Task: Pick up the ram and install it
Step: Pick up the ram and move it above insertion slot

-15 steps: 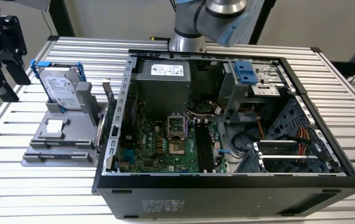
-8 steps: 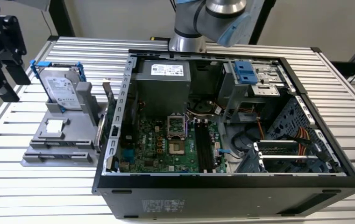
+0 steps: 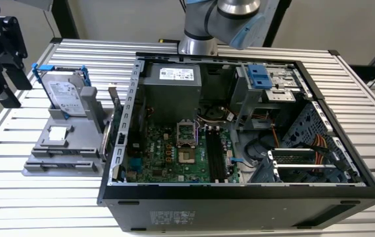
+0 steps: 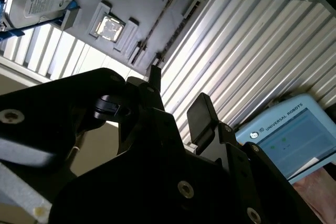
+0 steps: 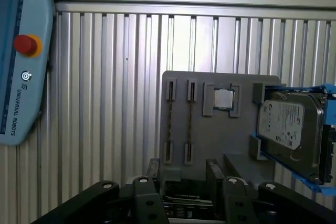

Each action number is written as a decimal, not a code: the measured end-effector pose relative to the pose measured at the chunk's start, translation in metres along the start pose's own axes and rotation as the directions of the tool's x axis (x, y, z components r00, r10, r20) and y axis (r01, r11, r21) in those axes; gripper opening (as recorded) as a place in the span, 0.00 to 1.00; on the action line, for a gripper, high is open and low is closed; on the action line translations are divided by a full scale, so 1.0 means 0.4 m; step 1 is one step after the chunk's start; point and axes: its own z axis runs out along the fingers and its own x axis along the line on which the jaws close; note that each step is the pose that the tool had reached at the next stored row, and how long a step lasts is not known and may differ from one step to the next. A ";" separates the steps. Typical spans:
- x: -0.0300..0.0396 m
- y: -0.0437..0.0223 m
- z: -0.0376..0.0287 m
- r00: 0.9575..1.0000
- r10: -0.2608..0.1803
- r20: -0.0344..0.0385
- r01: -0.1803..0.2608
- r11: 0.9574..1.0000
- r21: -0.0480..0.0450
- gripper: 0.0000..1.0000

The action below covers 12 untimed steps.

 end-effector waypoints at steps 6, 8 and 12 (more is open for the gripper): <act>0.000 0.000 0.005 1.000 0.000 0.000 0.000 1.000 0.000 1.00; 0.000 0.000 0.008 1.000 0.000 0.000 0.000 1.000 0.000 1.00; 0.000 0.000 0.011 1.000 -0.001 0.000 0.001 1.000 0.000 1.00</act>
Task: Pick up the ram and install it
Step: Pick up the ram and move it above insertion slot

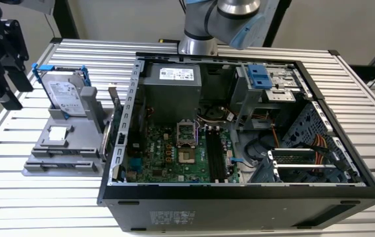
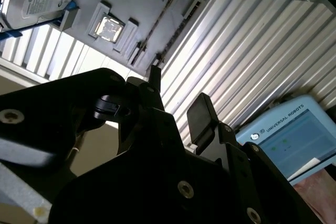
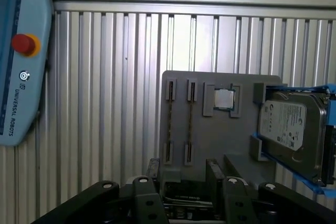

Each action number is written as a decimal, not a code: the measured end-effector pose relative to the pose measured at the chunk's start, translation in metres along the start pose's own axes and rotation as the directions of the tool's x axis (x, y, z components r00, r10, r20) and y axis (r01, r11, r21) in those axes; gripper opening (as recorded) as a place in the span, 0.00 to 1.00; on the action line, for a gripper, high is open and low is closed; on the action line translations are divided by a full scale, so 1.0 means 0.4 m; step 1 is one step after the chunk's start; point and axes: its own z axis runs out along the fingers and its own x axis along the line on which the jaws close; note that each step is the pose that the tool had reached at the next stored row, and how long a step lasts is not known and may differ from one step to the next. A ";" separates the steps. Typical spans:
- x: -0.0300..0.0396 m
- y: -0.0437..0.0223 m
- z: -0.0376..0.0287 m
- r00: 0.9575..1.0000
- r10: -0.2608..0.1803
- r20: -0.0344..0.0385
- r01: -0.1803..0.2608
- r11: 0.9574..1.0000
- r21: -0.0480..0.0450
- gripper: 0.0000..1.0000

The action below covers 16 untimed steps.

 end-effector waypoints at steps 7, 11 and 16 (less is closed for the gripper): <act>0.000 0.000 0.008 1.000 -0.003 0.000 0.003 1.000 0.000 1.00; 0.000 0.000 0.012 1.000 -0.005 0.000 0.005 1.000 0.000 1.00; 0.000 0.000 0.017 1.000 -0.007 0.000 0.007 1.000 0.001 1.00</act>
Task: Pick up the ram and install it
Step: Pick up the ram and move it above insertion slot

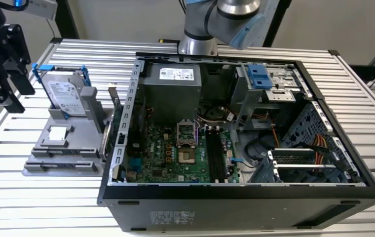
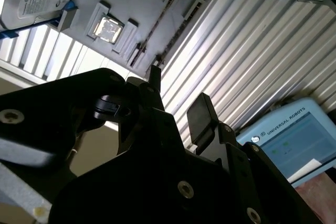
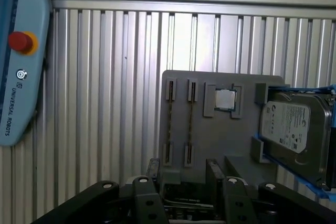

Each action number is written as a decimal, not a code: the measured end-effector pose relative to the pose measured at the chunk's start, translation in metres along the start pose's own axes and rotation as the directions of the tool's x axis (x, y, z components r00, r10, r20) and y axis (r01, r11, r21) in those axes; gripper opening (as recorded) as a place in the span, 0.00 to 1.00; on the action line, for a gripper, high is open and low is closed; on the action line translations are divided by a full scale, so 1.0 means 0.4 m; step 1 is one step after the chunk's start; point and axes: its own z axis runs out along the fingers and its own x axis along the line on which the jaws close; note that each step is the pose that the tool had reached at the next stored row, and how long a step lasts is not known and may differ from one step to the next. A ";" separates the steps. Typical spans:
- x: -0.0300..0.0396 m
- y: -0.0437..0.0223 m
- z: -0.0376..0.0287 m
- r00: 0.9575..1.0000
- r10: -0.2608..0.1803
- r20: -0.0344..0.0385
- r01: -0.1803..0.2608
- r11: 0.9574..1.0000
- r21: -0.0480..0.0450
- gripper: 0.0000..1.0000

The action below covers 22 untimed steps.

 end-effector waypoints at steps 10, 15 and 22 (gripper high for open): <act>0.000 0.000 0.011 1.000 -0.003 0.000 0.003 1.000 0.000 1.00; 0.000 0.000 0.014 1.000 -0.004 0.000 0.004 1.000 0.000 1.00; 0.000 0.000 0.018 1.000 -0.004 0.000 0.004 1.000 0.001 1.00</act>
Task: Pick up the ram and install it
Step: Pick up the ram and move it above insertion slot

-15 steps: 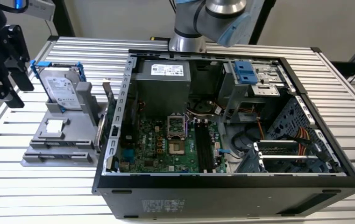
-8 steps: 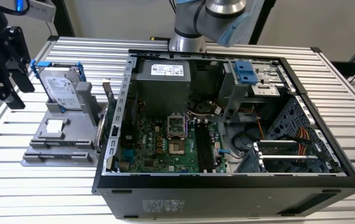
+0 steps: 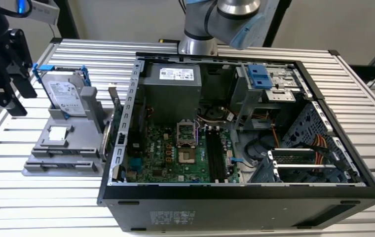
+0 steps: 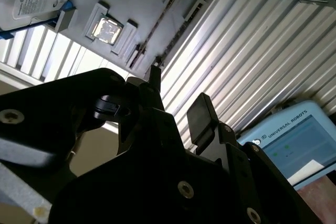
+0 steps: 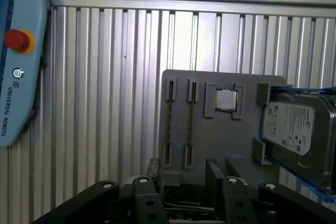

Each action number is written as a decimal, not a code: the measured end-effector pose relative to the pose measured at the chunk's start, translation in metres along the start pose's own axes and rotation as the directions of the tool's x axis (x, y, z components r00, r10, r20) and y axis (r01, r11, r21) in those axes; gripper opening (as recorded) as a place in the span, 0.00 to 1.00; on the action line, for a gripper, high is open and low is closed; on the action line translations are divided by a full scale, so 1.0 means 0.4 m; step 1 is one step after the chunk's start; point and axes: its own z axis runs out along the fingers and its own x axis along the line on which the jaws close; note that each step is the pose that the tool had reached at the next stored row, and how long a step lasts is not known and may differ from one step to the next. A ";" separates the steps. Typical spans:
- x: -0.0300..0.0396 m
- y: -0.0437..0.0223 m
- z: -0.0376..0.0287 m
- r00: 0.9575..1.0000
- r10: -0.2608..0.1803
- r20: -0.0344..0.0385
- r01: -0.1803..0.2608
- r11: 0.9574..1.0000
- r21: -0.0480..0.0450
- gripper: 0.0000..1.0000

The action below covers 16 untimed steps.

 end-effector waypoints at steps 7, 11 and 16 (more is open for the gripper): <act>0.000 0.000 0.006 1.000 0.000 0.000 0.000 1.000 0.000 1.00; 0.000 0.000 0.009 1.000 0.000 0.000 0.000 1.000 0.000 1.00; 0.000 0.000 0.013 1.000 0.000 0.000 0.000 1.000 0.000 1.00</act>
